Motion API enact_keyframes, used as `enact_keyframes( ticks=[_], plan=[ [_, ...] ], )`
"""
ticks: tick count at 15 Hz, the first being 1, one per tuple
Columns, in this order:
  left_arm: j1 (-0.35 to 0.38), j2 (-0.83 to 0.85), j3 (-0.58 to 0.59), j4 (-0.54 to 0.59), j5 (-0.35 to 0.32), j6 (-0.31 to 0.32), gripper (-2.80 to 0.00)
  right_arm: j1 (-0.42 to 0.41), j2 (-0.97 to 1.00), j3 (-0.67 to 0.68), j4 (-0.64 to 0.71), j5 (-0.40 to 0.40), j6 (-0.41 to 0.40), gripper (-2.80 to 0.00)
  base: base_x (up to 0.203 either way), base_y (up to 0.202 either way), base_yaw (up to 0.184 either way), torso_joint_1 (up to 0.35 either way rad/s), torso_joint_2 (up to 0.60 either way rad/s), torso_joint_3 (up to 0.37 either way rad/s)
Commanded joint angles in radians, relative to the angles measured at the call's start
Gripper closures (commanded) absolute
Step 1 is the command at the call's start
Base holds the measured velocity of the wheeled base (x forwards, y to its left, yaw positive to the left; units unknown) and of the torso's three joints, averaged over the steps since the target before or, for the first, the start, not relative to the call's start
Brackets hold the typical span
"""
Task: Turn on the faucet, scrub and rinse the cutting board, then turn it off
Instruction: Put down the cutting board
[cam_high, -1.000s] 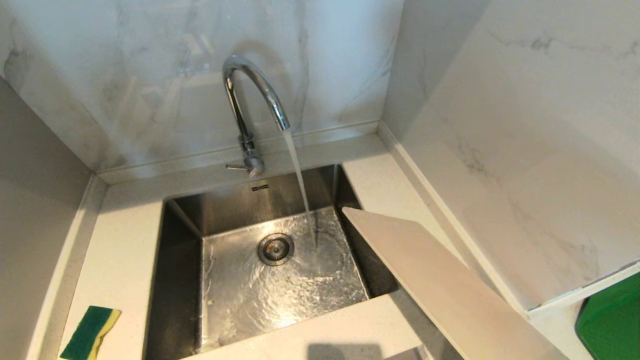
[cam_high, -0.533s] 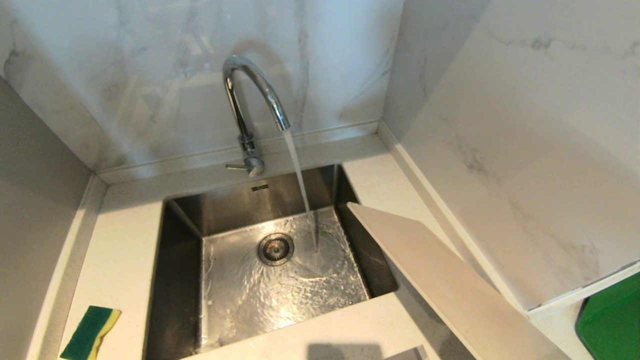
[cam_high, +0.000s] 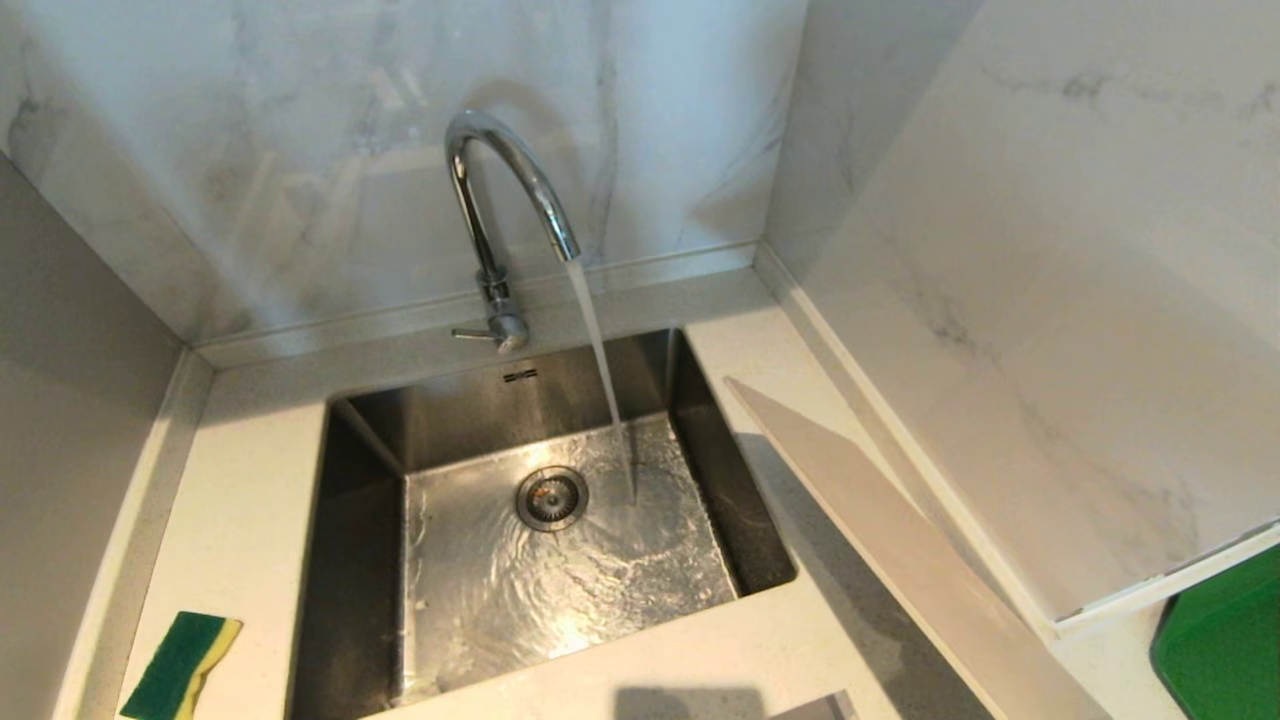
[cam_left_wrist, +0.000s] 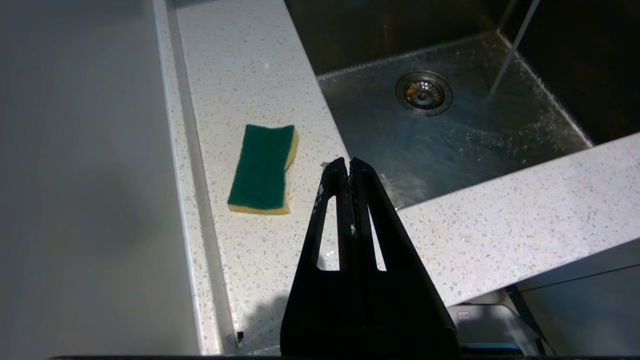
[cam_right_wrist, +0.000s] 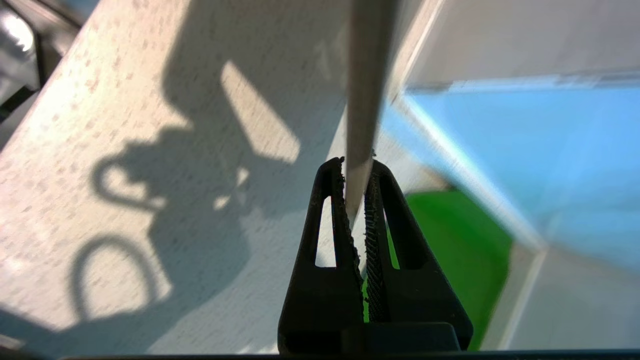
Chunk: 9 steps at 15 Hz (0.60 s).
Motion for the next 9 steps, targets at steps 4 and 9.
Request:
enact_keyframes(
  ticks=[4, 9],
  plan=[
    [0.0, 0.001, 0.0, 0.0, 0.0, 0.0, 0.0, -0.007, 0.008, -0.005, 0.008, 0.005, -0.002, 0.0, 0.0, 0.0, 0.0, 0.0, 0.0, 0.0],
    [0.0, 0.001, 0.0, 0.001, 0.0, 0.0, 0.0, -0.032, 0.039, -0.007, 0.012, 0.005, -0.004, 0.0, 0.0, 0.0, 0.0, 0.0, 0.0, 0.0]
  ],
)
